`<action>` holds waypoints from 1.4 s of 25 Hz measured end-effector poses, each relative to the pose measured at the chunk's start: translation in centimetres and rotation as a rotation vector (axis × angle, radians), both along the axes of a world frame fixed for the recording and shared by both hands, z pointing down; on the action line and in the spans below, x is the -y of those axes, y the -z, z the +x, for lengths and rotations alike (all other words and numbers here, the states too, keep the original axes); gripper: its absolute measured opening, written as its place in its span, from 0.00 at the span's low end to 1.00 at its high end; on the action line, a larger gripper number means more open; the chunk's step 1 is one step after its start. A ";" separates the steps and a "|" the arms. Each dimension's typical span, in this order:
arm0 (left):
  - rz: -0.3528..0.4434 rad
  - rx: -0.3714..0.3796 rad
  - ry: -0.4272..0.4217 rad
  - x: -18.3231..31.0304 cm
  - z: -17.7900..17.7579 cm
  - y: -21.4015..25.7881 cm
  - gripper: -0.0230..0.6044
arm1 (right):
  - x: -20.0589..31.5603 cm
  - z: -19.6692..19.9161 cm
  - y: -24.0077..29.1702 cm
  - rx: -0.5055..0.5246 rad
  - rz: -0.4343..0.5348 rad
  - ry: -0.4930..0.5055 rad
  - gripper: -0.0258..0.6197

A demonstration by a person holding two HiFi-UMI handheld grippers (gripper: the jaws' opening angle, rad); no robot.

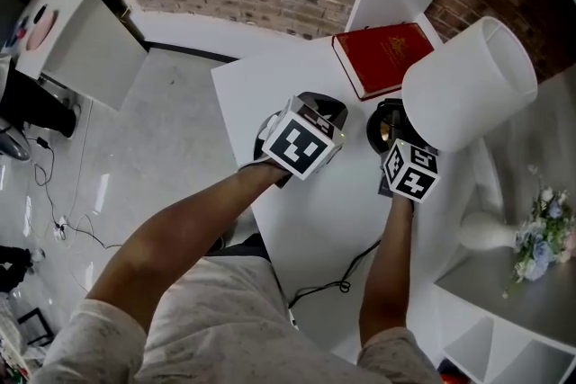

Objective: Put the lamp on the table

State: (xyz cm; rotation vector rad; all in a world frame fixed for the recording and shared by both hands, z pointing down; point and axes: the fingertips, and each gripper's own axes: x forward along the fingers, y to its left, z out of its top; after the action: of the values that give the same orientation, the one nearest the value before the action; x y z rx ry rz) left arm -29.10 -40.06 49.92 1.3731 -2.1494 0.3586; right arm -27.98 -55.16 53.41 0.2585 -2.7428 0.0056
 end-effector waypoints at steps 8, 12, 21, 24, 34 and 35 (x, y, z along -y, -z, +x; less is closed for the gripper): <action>0.027 0.004 -0.003 -0.9 -0.6 1.5 0.03 | -0.5 1.2 0.3 -0.048 -0.023 -0.039 0.30; 0.038 0.023 -0.023 -1.5 -0.9 2.4 0.03 | -0.7 2.1 0.7 -0.061 -0.029 -0.081 0.30; 0.072 0.044 -0.057 -2.9 -1.1 3.9 0.03 | -2.1 4.7 1.8 -0.085 -0.023 -0.159 0.30; 0.090 0.043 -0.070 -3.3 -1.0 4.5 0.03 | -2.7 5.6 2.6 -0.085 -0.022 -0.183 0.30; 0.129 0.055 -0.131 -4.0 -0.6 6.3 0.03 | -4.4 8.7 5.8 -0.090 -0.015 -0.265 0.29; 0.131 0.056 -0.139 -4.1 -0.6 6.6 0.03 | -4.8 9.0 6.3 -0.091 -0.014 -0.269 0.29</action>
State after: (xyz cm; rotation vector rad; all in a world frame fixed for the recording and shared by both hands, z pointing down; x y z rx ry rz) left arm -29.68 -35.93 43.36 1.6087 -2.1614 0.3177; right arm -18.98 -50.40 47.15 0.6061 -2.5959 0.0834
